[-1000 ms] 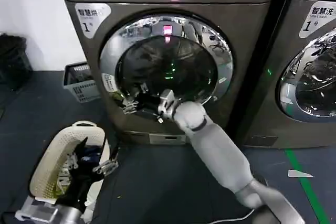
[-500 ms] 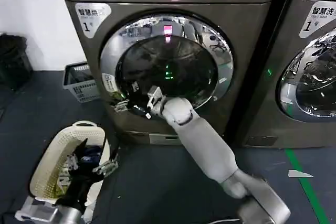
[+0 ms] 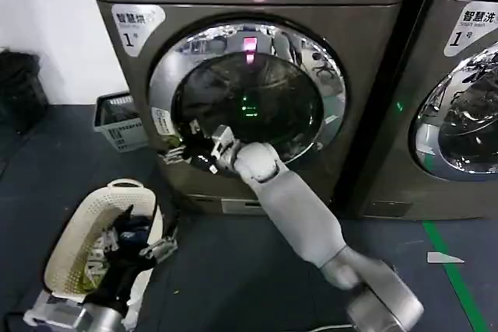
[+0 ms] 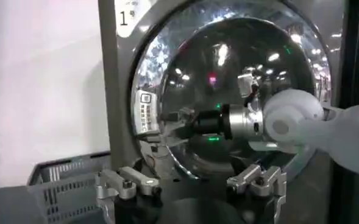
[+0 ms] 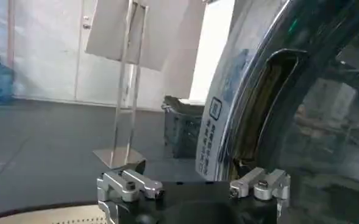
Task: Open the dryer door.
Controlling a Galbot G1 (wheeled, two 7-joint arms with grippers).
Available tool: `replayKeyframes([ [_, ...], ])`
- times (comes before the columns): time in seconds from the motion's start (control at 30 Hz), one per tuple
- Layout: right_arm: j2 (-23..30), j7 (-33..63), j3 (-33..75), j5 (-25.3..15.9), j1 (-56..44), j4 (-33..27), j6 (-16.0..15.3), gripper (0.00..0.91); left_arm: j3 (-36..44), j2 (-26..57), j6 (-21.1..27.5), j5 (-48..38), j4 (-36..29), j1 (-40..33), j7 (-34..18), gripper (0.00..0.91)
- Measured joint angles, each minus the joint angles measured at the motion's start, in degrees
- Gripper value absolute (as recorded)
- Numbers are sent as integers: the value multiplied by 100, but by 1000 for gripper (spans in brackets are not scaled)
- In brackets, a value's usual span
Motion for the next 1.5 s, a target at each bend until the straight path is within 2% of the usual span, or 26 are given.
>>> replayKeyframes([
  [0.23, -235, -425, -36, 258, -115, 367, -102, 907, -14, 21, -45, 127, 18, -24, -308, 907],
  [0.37, -430, -638, -63, 494, -183, 641, -157, 907, -69, 95, -417, 177, 122, -76, -439, 907],
  [0.43, -537, -775, -36, 600, -221, 772, -176, 907, -130, 150, -266, 236, 110, -140, -569, 907],
  [0.5, -624, -908, -4, 694, -258, 904, -182, 907, -200, 198, 137, 363, 56, -193, -727, 907],
  [0.6, -730, -1102, 6, 811, -281, 1046, -201, 907, -318, 226, 195, 342, 64, -224, -429, 907],
  [0.77, -889, -1360, 68, 1075, -325, 1220, -257, 907, -767, 284, 163, -230, 264, -404, 227, 907],
  [0.83, -940, -1523, 95, 1160, -353, 1273, -273, 907, -995, 340, 180, -415, 362, -485, 339, 907],
  [1.2, -1290, -2307, 197, 1289, -544, 1640, -240, 907, -2021, 663, 151, -1486, 832, -885, 553, 907],
  [1.5, -1657, -2680, 333, 1334, -677, 1915, -154, 907, -2229, 971, 247, -1823, 1125, -1231, 460, 907],
])
